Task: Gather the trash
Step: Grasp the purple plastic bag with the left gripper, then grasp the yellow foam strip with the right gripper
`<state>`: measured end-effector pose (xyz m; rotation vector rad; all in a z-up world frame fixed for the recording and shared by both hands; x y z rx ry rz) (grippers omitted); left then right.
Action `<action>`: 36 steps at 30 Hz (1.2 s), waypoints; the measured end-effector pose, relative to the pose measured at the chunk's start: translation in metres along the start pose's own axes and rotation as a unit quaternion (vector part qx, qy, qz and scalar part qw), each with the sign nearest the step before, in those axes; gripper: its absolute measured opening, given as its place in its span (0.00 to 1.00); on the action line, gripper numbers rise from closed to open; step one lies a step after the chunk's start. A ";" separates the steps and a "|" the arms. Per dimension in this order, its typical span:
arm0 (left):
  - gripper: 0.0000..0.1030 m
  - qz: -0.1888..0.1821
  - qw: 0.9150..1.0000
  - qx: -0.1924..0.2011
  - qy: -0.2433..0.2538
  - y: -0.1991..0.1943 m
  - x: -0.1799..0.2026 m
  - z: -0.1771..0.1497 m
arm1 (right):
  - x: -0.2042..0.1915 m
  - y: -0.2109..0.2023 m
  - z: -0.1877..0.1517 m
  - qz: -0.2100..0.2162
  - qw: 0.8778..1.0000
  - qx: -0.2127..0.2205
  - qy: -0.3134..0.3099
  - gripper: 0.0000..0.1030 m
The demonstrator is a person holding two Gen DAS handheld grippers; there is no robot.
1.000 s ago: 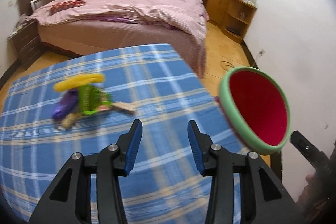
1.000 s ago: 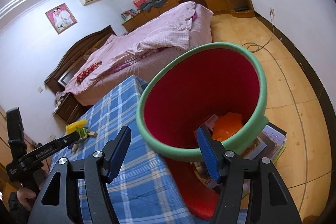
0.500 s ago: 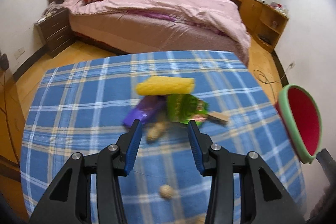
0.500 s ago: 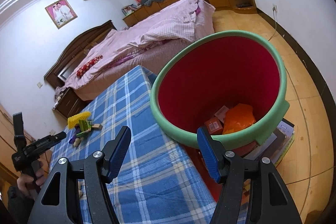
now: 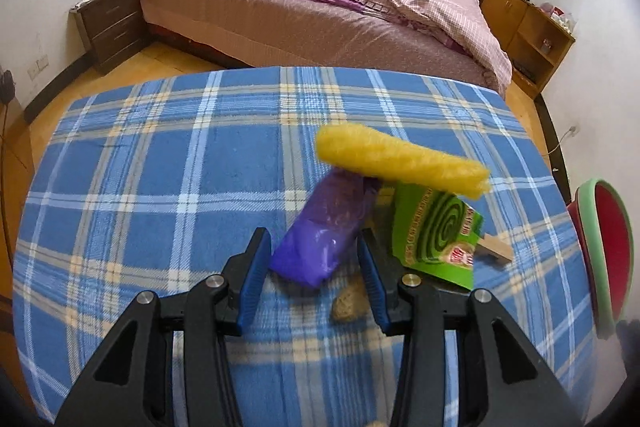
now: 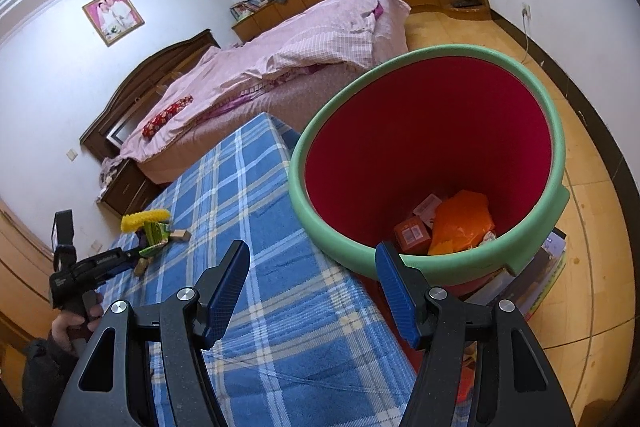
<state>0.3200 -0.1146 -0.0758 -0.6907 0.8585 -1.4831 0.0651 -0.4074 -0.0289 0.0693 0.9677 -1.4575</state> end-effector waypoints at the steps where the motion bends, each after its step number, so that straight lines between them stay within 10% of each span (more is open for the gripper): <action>1: 0.44 0.000 1.000 0.007 -0.001 0.000 0.000 0.001 | 0.000 0.001 0.000 0.001 1.000 -0.002 0.001 0.65; 18: 0.33 -0.003 0.998 0.020 -0.059 -0.031 -0.043 -0.020 | -0.058 0.018 0.004 0.034 0.997 -0.027 -0.061 0.65; 36: 0.33 0.020 0.983 0.028 -0.179 -0.017 -0.114 -0.034 | -0.181 0.128 -0.014 0.085 0.979 -0.108 -0.148 0.65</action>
Point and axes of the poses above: each gripper's, at about its wrist camera, not at the fingertips, and y roughly the way its jaws point, x to its right, z to its top, the point moved 8 cm from there along y, roughly the way its jaws point, and after that the axes turned 14 degrees about z, right-handed, at the moved point
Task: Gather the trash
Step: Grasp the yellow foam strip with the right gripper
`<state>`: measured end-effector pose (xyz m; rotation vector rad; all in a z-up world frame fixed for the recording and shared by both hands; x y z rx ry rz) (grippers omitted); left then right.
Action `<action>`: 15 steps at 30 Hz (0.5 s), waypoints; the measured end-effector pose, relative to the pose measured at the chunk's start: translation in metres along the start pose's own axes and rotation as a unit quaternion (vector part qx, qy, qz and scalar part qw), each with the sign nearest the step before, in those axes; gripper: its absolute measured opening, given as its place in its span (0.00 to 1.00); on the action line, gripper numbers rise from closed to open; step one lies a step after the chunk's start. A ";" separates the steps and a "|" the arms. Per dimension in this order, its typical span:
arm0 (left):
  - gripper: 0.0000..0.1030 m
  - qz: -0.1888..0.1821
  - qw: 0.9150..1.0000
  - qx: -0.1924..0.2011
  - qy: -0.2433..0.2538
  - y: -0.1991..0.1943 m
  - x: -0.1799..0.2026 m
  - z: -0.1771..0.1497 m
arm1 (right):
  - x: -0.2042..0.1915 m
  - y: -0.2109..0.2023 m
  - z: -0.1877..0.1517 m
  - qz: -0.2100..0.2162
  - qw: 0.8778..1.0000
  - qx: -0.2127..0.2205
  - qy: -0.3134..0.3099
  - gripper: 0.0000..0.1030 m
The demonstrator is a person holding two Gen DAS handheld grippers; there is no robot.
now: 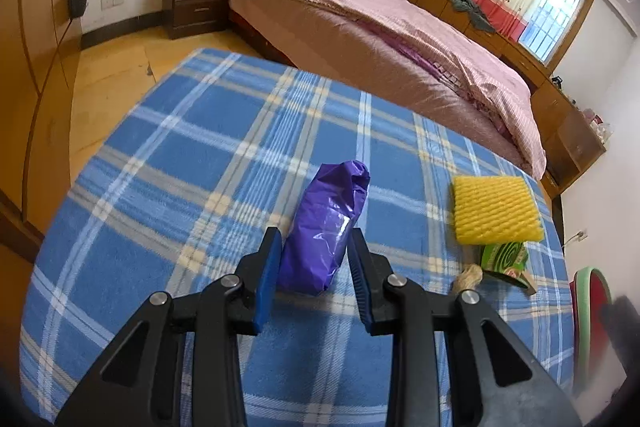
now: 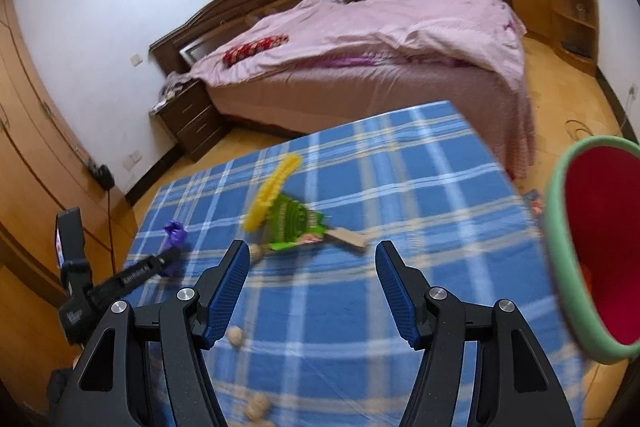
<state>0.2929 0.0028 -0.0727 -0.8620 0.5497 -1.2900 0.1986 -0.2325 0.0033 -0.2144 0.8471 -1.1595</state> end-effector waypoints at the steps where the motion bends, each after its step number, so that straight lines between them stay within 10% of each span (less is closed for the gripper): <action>1: 0.33 -0.001 1.000 -0.002 0.000 0.001 -0.001 -0.001 | -0.003 0.010 0.000 0.002 1.000 -0.005 0.000 0.65; 9: 0.33 -0.006 1.000 0.002 -0.014 0.000 -0.008 0.000 | -0.013 0.066 0.004 0.012 0.999 -0.022 0.021 0.65; 15: 0.33 -0.011 1.000 -0.004 -0.018 0.003 -0.010 -0.001 | -0.013 0.089 0.017 0.013 0.999 -0.025 0.030 0.44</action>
Point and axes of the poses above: each gripper's, at about its wrist camera, not at the fingertips, and y roughly the way its jaws point, x to its right, z to its top, the point moved 8 cm from there along y, roughly the way its jaws point, and after that the axes turned 14 degrees about z, right-handed, at the moved point
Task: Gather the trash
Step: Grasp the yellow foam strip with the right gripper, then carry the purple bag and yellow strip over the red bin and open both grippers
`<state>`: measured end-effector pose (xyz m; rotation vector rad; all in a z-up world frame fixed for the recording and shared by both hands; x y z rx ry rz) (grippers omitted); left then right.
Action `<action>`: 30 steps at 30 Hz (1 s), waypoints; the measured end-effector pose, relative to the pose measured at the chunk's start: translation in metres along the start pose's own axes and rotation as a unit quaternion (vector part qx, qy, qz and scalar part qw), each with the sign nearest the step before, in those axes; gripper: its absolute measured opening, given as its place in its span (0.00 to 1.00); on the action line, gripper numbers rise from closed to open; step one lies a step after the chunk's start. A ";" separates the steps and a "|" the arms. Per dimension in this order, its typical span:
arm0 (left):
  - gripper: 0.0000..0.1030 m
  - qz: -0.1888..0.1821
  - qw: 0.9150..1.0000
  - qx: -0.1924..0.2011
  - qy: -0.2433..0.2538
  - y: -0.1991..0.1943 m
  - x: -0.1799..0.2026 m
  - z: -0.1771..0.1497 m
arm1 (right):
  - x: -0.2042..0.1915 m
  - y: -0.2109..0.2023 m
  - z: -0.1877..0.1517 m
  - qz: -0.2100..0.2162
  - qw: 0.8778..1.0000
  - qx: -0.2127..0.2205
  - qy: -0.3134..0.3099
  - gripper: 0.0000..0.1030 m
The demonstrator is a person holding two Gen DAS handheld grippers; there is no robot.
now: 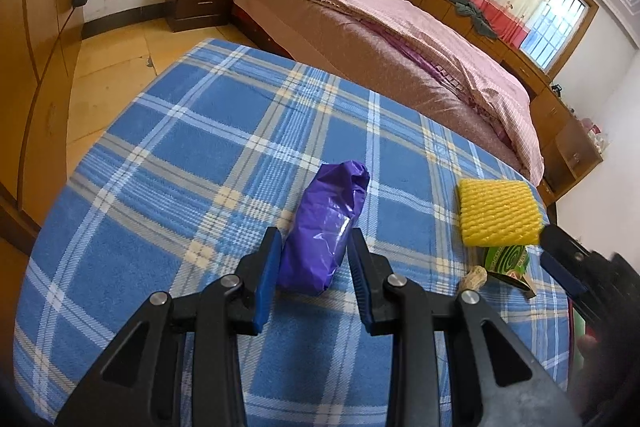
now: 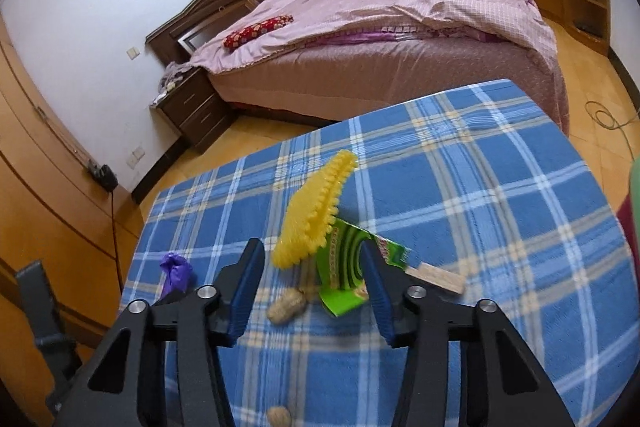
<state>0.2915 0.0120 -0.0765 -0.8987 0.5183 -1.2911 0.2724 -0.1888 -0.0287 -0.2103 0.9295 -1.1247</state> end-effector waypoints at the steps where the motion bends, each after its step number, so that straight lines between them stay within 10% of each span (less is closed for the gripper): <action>1: 0.33 -0.002 1.000 0.000 -0.001 0.000 0.000 0.000 | 0.000 0.005 0.000 0.002 1.000 -0.005 0.000 0.40; 8: 0.33 -0.004 1.000 0.002 0.001 0.000 0.000 0.001 | -0.008 0.019 -0.002 0.008 1.000 -0.021 -0.021 0.09; 30: 0.33 -0.038 0.999 0.011 0.006 -0.011 0.013 0.000 | -0.019 -0.125 -0.004 0.022 0.994 0.090 -0.058 0.07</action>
Point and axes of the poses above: each gripper's, at about its wrist camera, not at the fingertips, and y roughly the way its jaws point, x to its right, z to its top, the point moved 8 cm from there along y, roughly the way its jaws point, and after that the axes turned 14 degrees about z, right-handed, at the moved point
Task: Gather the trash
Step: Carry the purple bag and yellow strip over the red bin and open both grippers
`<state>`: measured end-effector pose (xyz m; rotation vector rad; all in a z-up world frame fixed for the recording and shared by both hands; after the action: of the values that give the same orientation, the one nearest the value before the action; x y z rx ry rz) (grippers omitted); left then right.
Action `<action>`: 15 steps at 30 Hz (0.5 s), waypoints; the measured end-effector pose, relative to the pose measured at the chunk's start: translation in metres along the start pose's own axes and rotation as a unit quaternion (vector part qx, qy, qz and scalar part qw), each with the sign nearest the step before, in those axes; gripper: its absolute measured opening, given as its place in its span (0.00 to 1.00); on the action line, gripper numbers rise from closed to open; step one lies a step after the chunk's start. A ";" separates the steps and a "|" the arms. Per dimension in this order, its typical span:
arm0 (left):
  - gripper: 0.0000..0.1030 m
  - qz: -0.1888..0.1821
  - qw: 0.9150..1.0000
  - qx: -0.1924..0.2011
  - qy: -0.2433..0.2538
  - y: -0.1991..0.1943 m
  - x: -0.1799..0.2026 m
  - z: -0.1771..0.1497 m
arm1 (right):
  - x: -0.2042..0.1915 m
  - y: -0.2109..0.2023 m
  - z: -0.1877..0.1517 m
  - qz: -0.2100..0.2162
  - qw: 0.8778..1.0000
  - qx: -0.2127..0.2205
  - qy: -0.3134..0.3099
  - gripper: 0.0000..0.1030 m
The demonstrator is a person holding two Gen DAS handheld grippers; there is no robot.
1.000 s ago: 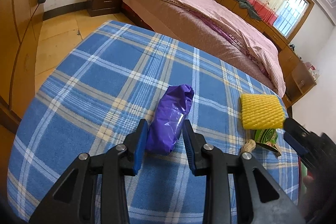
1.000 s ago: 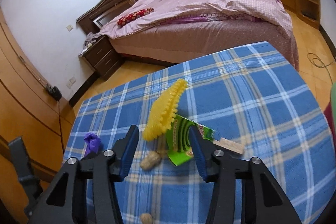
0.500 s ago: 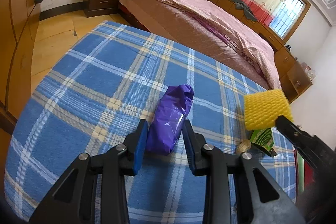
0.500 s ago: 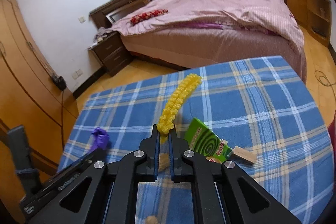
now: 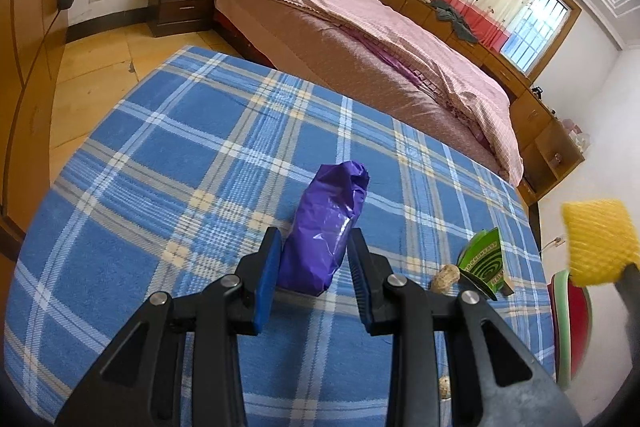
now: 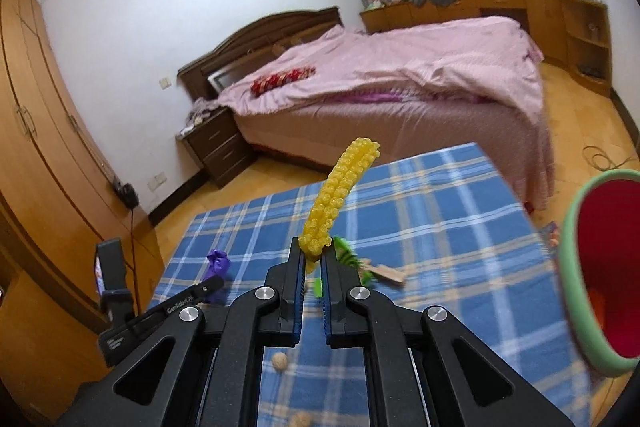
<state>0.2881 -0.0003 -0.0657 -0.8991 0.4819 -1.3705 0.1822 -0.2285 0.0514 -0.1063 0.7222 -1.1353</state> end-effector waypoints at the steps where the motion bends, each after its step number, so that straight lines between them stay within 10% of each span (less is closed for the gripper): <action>1: 0.33 -0.001 1.000 0.001 0.001 -0.001 0.001 0.000 | 0.002 -0.008 0.001 -0.003 1.000 0.005 0.001 0.07; 15: 0.33 -0.039 0.997 0.020 0.056 -0.051 0.039 -0.013 | 0.046 -0.134 -0.006 -0.078 0.991 0.099 0.039 0.07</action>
<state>0.2536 -0.0391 -0.0261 -0.8186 0.5066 -1.5018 0.0836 -0.3254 0.0819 0.0514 0.6761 -1.3602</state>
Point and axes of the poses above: each gripper's, at about its wrist camera, not at the fingertips, and y roughly the way its jaws point, x to its right, z to its top, the point moved 8 cm from there along y, roughly the way its jaws point, and after that the axes turned 14 degrees about z, right-handed, at the moved point
